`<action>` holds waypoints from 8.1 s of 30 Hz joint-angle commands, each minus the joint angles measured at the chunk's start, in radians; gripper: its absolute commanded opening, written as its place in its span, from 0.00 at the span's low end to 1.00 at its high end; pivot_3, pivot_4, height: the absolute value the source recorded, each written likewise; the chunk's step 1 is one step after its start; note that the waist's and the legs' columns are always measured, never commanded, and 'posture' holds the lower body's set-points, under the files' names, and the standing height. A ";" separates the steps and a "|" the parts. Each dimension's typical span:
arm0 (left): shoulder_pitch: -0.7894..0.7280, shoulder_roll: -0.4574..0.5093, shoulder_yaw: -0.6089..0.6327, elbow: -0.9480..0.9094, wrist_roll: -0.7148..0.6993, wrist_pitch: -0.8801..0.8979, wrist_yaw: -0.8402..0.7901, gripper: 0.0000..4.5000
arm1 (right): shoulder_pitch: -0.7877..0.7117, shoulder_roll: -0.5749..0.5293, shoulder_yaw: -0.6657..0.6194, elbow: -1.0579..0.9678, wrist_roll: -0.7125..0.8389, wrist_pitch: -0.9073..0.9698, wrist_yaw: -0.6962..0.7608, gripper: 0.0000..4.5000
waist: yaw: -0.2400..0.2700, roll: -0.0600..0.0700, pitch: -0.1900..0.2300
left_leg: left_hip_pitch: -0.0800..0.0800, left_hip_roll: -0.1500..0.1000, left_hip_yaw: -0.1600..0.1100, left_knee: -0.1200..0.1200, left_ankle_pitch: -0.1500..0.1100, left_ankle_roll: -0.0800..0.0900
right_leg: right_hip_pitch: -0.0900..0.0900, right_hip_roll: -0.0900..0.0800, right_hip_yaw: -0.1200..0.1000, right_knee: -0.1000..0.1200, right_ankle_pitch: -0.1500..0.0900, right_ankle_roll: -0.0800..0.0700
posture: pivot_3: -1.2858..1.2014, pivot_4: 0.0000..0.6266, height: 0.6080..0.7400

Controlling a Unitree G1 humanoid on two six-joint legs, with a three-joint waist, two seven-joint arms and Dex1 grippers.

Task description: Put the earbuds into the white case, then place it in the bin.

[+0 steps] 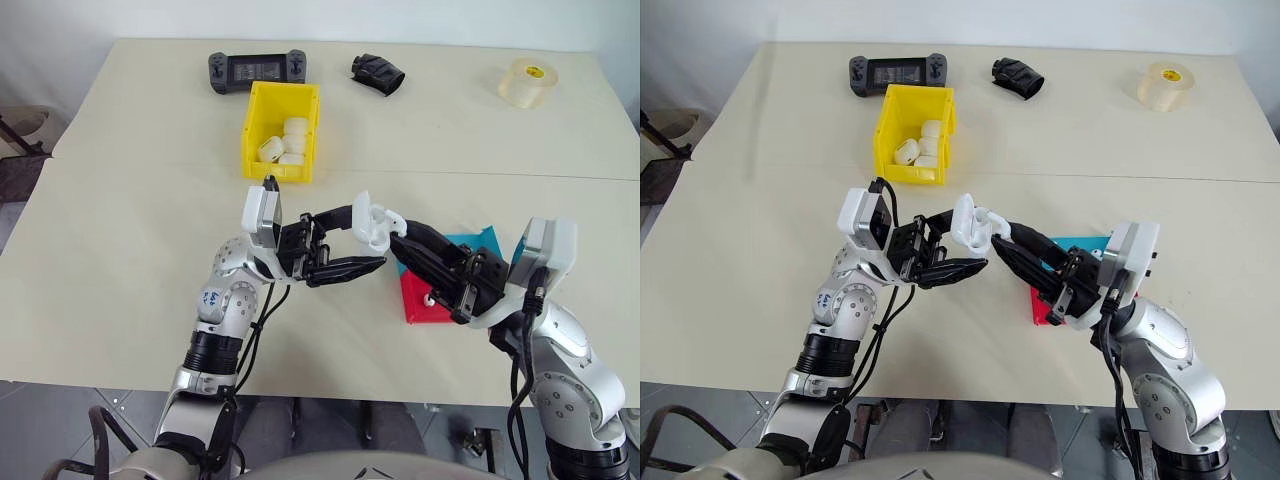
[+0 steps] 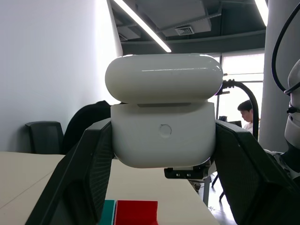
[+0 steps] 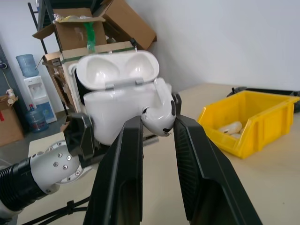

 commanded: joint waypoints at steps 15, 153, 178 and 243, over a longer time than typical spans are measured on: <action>-0.008 0.050 -0.008 0.033 0.047 -0.115 -0.073 0.62 | -0.040 -0.184 -0.185 0.031 0.022 -0.009 0.146 0.21 | 0.000 0.000 0.000 | 0.000 0.000 0.000 0.000 0.000 0.000 | 0.000 0.000 0.000 -0.001 0.000 0.000 | 0.52 0.24 1.00; 0.228 0.143 -0.023 -0.227 0.007 -0.166 0.019 0.62 | -0.318 -0.637 0.320 0.075 -0.602 0.536 0.230 0.86 | 0.000 0.003 -0.001 | -0.010 0.000 -0.010 0.008 0.001 0.000 | -0.001 -0.003 -0.015 0.001 0.001 -0.001 | 0.52 0.24 1.00; 0.226 0.149 -0.027 -0.226 0.007 -0.163 0.025 0.62 | -0.383 -0.601 0.319 0.037 -0.595 0.670 0.237 0.50 | 0.000 0.003 -0.001 | -0.010 -0.001 -0.010 0.008 0.001 0.000 | -0.001 -0.003 -0.015 0.001 0.001 -0.001 | 0.52 0.24 1.00; 0.085 0.057 -0.022 0.024 -0.042 -0.144 -0.200 0.62 | -0.005 0.185 -0.092 -0.216 0.053 0.164 -0.001 0.10 | -0.003 0.004 -0.002 | -0.010 -0.003 -0.012 0.008 0.002 -0.001 | -0.002 -0.003 -0.016 0.006 0.001 -0.001 | 0.52 0.24 1.00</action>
